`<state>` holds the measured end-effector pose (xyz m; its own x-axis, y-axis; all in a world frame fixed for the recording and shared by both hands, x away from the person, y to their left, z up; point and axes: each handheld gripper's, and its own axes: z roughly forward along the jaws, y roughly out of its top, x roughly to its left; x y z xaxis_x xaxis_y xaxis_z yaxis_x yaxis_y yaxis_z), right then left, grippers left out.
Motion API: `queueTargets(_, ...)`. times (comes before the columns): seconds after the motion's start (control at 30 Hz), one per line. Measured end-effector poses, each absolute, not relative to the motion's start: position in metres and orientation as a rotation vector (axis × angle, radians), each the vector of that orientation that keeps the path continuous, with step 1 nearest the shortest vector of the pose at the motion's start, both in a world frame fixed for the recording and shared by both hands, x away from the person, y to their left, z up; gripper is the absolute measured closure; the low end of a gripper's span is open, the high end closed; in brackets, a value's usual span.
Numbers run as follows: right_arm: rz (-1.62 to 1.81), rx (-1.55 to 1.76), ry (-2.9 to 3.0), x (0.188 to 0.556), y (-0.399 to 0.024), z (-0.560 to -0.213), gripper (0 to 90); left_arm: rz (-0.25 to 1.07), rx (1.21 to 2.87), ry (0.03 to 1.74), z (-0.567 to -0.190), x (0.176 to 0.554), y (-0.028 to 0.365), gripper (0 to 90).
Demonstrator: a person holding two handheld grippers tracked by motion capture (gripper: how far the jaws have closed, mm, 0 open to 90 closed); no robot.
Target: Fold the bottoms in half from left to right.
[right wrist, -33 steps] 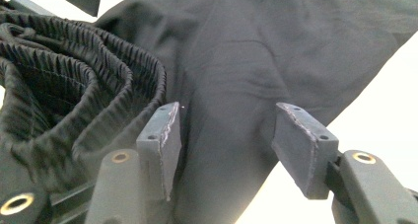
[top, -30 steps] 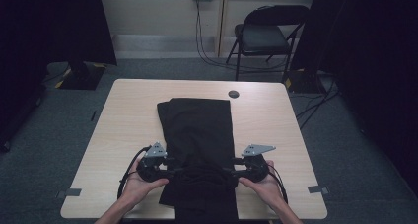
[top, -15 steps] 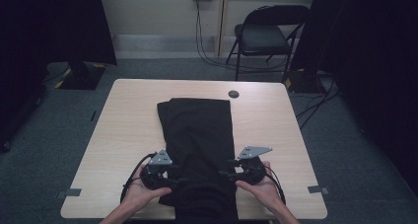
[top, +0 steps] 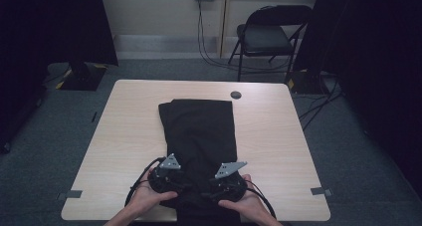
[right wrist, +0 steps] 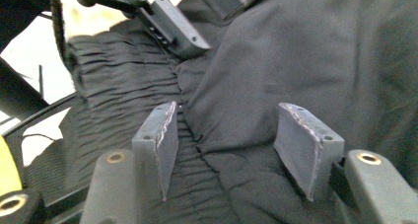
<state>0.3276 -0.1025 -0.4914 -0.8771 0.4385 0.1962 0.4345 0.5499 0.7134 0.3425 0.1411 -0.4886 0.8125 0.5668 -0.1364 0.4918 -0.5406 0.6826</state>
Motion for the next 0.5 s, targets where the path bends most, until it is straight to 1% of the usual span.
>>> queueTargets(0.07,1.288,0.807,2.765,0.331,-0.102,-0.495,38.5,0.163,2.267,0.763,-0.488,0.345,0.138,42.2)
queueTargets(0.2,1.257,0.797,2.741,0.321,-0.101,-0.495,39.1,0.119,2.222,0.787,-0.487,0.351,0.142,38.3)
queueTargets(0.3,1.249,0.788,2.773,0.312,-0.102,-0.493,39.1,0.152,2.158,0.803,-0.481,0.353,0.149,38.8)
queueTargets(0.37,1.25,0.774,2.787,0.306,-0.102,-0.492,39.2,0.144,2.119,0.815,-0.477,0.355,0.154,41.2)
queueTargets(0.43,1.252,0.753,2.811,0.303,-0.102,-0.49,39.2,0.175,2.125,0.808,-0.477,0.357,0.158,50.3)
queueTargets(0.5,1.29,0.753,2.765,0.307,-0.103,-0.483,39.7,0.158,2.163,0.826,-0.482,0.36,0.158,51.0)
